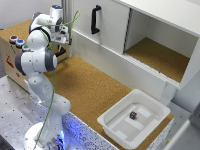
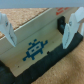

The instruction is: Open the cabinet drawer

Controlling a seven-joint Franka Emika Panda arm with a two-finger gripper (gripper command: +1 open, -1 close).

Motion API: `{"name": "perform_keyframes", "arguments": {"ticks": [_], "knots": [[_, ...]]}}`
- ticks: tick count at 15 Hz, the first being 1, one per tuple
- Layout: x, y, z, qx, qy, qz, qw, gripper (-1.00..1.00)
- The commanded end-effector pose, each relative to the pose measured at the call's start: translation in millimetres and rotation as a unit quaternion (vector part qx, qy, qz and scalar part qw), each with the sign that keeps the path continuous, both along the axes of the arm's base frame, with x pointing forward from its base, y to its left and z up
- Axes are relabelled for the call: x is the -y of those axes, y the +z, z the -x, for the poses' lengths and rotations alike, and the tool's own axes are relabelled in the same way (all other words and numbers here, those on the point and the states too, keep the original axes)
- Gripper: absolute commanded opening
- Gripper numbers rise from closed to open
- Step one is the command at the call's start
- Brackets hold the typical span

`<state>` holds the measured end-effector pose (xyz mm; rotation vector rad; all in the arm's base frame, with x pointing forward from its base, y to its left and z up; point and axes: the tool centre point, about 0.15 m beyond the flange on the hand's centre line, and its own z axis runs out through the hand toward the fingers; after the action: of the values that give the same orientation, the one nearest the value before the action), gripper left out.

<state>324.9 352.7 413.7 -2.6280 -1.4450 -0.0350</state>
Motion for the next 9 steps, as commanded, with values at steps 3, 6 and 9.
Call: {"name": "perform_keyframes", "arguments": {"ticks": [3, 6, 9], "knots": [[-41, 8, 13, 0.068, 0.216, 0.043, 0.973, 1.0], [-45, -7, 23, 0.084, 0.267, 0.047, 0.959, 1.0], [-45, -22, 24, 0.081, 0.287, 0.036, 0.954, 1.0]]}}
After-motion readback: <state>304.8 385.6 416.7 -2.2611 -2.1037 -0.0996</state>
